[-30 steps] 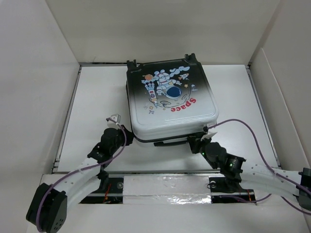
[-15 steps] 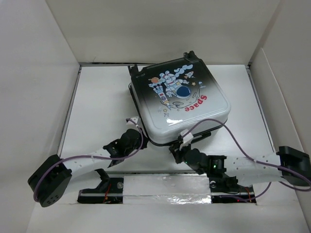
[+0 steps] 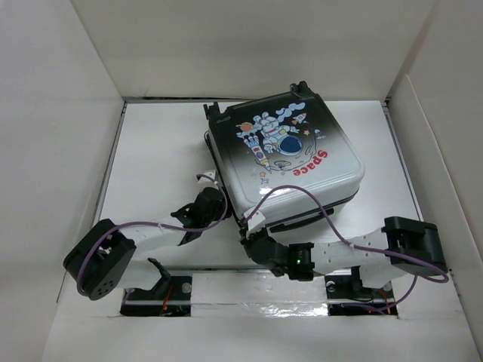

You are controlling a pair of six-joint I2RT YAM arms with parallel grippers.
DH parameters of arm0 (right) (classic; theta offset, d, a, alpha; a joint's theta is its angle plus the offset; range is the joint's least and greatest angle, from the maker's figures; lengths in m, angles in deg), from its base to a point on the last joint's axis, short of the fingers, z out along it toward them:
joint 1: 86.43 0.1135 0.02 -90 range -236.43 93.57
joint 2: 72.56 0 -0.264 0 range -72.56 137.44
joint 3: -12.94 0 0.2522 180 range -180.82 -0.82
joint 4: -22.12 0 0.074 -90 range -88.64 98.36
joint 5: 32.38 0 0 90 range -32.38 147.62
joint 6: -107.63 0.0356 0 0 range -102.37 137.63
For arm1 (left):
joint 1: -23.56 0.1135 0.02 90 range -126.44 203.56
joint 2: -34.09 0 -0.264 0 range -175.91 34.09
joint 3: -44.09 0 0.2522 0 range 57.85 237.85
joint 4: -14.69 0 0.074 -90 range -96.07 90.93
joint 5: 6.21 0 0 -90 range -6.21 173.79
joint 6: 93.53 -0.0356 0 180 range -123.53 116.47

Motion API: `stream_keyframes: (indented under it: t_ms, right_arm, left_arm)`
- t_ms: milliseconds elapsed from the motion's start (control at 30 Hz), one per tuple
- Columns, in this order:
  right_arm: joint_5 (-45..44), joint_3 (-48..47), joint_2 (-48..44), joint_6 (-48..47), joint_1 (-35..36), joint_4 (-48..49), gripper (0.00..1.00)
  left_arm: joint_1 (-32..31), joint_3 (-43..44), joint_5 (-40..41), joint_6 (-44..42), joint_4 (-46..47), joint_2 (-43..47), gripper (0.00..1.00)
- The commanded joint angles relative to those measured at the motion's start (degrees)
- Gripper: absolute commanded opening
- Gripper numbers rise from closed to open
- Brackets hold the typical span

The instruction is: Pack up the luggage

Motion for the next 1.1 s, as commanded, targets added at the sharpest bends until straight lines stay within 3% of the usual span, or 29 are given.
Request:
stream_keyframes:
  t_ms: [0, 33, 133, 200, 233, 333, 467, 500, 533, 767, 867, 1067]
  right_arm:
    - [12.62, 0.15, -3.74, 1.8, 3.18, 19.51, 0.0]
    - [11.4, 1.21, -5.16, 1.98, 3.18, 19.34, 0.0]
    - [10.34, 4.72, -10.0, 4.08, 3.18, 16.71, 0.0]
    - [10.42, 7.0, -11.93, 5.58, 3.18, 16.18, 0.0]
    - [10.68, 7.45, -13.16, 6.1, 3.18, 15.74, 0.0]
    - [11.38, 8.16, -13.44, 6.46, 3.18, 15.56, 0.0]
    - [11.12, 8.33, -12.56, 7.51, 3.18, 15.21, 0.0]
    - [11.21, 8.6, -12.56, 7.69, 3.18, 15.47, 0.0]
    - [11.3, 9.12, -12.64, 7.78, 3.18, 15.82, 0.0]
    - [11.83, 9.48, -14.05, 7.6, 3.18, 15.21, 0.0]
    - [11.74, 9.92, -14.84, 7.6, 3.71, 14.95, 0.0]
    - [11.91, 10.18, -15.11, 7.69, 3.71, 14.77, 0.0]
  left_arm:
    - [1.59, 6.73, -8.29, 1.5, 16.72, 3.14, 0.3]
    - [2.12, 7.16, -6.03, 1.05, 12.97, 4.29, 0.46]
    - [8.08, 8.4, -1.01, 5.77, 2.88, 9.91, 0.65]
    - [13.09, 7.44, -3.53, 8.25, 3.25, 15.6, 0.7]
    - [16.94, 7.26, -4.76, 9.39, 4.31, 17.29, 0.78]
    - [22.92, 11.2, -5.99, 10.19, 2.39, 18.8, 0.86]
    - [28.56, 23.38, -12.58, 9.93, 0.99, 9.69, 0.92]
    - [29.19, 26.04, -14.25, 9.58, 0.02, 3.66, 0.95]
    - [29.72, 28.76, -18.18, 9.23, -0.69, 0.72, 0.96]
    - [30.25, 49.5, -26.21, 8.26, -6.13, -19.06, 0.97]
    - [30.25, 54.26, -26.05, 7.82, -8.59, -25.13, 0.97]
    - [30.25, 57.62, -25.43, 8.34, -7.56, -28.92, 0.92]
